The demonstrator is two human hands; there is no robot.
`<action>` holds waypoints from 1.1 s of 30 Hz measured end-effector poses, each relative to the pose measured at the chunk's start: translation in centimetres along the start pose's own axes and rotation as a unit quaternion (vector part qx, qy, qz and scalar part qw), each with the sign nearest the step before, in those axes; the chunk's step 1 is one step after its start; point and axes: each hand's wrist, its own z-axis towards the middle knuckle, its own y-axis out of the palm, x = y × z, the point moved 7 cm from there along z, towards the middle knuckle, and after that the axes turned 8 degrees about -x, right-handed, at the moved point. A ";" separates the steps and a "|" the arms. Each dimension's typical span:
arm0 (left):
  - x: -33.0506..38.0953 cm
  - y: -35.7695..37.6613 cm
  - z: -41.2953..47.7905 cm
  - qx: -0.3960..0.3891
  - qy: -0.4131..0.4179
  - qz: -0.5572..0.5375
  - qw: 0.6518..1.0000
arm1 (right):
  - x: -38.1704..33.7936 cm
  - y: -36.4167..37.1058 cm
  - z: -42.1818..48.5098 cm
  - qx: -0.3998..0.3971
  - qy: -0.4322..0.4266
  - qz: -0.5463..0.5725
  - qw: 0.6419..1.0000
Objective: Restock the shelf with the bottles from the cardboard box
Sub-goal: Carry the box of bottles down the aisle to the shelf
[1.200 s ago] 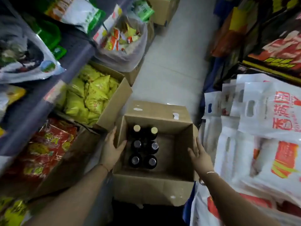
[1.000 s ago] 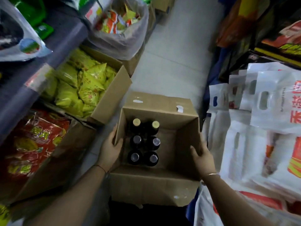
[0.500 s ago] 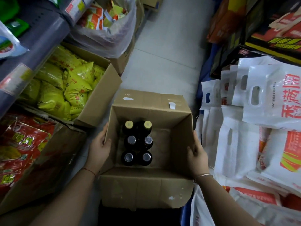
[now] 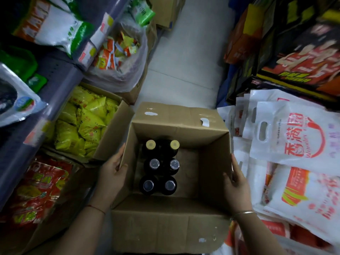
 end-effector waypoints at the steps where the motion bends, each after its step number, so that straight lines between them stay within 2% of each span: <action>1: 1.8 -0.1 -0.3 -0.006 -0.004 -0.001 1.000 | -1.1 -1.4 -0.2 0.006 0.005 0.003 1.000; 7: 14.7 -0.9 -1.4 -0.024 -0.012 -0.011 1.000 | -9.8 -9.8 -0.6 0.024 -0.001 0.021 0.999; 17: 35.6 -3.5 1.3 0.001 0.038 -0.009 0.999 | -25.9 -21.1 3.7 0.039 -0.035 0.037 0.998; 26: 48.0 -4.5 11.4 -0.030 0.049 0.043 0.997 | -35.4 -26.5 13.3 0.069 -0.010 0.063 0.996; 33: 55.4 -2.8 21.7 -0.028 0.050 0.038 0.998 | -40.1 -30.6 23.8 0.071 0.000 0.090 0.993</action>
